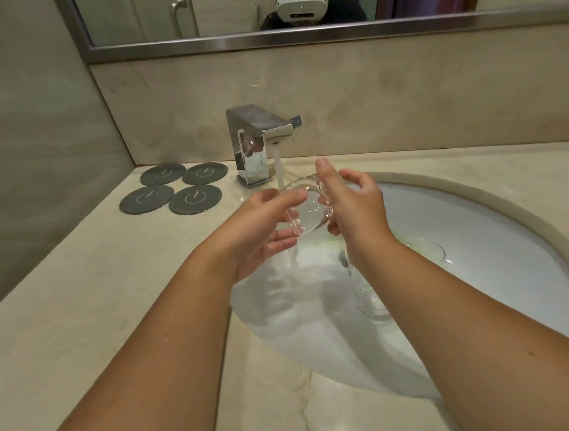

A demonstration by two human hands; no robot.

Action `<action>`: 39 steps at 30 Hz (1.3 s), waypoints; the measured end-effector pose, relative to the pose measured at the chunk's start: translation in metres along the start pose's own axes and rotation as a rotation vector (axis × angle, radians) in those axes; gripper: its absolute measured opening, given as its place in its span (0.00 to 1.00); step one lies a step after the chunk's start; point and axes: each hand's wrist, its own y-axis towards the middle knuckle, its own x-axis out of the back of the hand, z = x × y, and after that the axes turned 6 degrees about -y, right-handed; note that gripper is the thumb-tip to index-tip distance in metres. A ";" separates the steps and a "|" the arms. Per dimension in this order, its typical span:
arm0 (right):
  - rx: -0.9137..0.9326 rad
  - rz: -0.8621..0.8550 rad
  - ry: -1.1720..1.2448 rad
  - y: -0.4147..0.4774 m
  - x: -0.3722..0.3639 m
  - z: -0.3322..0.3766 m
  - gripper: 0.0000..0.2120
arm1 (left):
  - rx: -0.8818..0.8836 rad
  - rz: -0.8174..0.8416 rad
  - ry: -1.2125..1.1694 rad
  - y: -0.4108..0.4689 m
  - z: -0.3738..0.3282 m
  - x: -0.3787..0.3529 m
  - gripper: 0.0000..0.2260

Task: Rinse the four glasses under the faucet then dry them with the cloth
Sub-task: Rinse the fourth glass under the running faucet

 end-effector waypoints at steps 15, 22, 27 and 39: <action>0.172 0.137 -0.129 0.023 -0.027 0.045 0.21 | -0.202 -0.285 0.347 -0.009 -0.012 0.003 0.30; 0.164 0.172 -0.122 0.043 -0.040 0.065 0.21 | -0.241 -0.271 0.431 -0.005 -0.010 0.004 0.27; 0.213 0.176 -0.129 0.035 -0.038 0.067 0.19 | -0.258 -0.249 0.470 -0.004 -0.010 0.002 0.24; 0.306 0.272 -0.393 -0.013 0.033 0.053 0.23 | -0.124 -0.161 0.158 -0.006 -0.011 -0.007 0.28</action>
